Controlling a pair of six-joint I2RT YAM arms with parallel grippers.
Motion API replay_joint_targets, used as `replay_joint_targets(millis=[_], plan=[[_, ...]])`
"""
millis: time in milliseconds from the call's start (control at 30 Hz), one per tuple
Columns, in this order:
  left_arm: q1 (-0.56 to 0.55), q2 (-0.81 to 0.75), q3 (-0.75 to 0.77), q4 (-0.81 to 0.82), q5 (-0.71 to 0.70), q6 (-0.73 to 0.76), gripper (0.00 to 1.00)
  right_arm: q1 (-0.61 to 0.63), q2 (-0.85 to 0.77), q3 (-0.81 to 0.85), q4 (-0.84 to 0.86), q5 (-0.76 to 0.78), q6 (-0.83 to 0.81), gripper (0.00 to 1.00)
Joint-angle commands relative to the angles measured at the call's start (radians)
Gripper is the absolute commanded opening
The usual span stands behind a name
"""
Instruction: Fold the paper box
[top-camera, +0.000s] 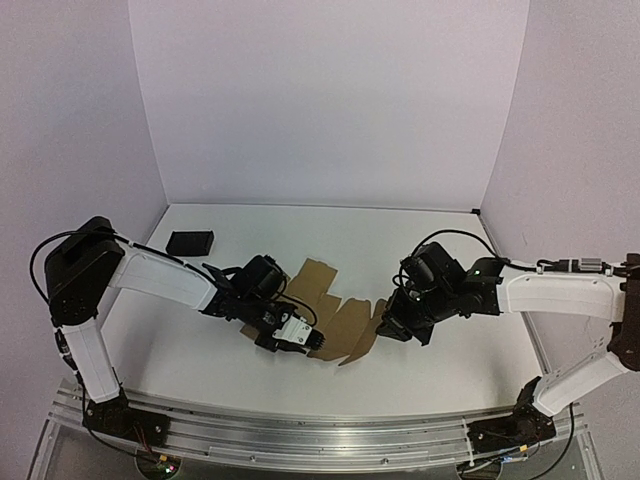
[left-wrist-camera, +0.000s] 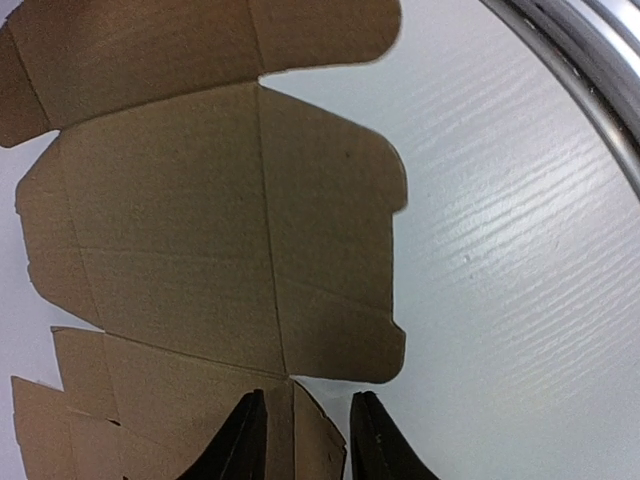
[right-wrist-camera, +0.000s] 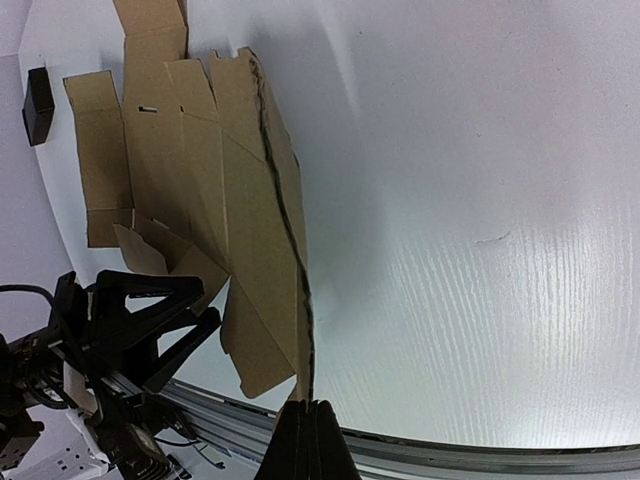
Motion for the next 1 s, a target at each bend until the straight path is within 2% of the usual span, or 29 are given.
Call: replay_joint_targets(millis=[0,167,333,533,567,733,967], plan=[[0.002,0.013,-0.008,0.034,-0.037,0.012,0.27,-0.002,-0.009,0.030,-0.010,0.000,0.009,0.00],[0.001,0.021,-0.018,0.014,-0.060,0.060,0.23,-0.001,-0.021,0.018,-0.009,0.005,0.011,0.00],[0.001,0.030,-0.007,0.023,-0.061,0.049,0.02,-0.004,-0.019,0.013,-0.010,0.006,0.012,0.00],[0.002,0.018,0.006,0.051,-0.031,-0.018,0.00,-0.003,-0.006,-0.007,-0.009,-0.013,0.013,0.01],[0.002,0.013,0.008,0.055,-0.021,-0.037,0.00,-0.003,-0.006,-0.016,-0.009,-0.013,0.015,0.03],[0.002,0.003,0.021,0.064,0.025,-0.102,0.00,-0.003,0.022,-0.024,-0.007,-0.015,0.006,0.27],[0.002,-0.003,0.021,0.071,0.030,-0.115,0.00,-0.004,0.068,-0.037,0.005,-0.020,0.002,0.47]])
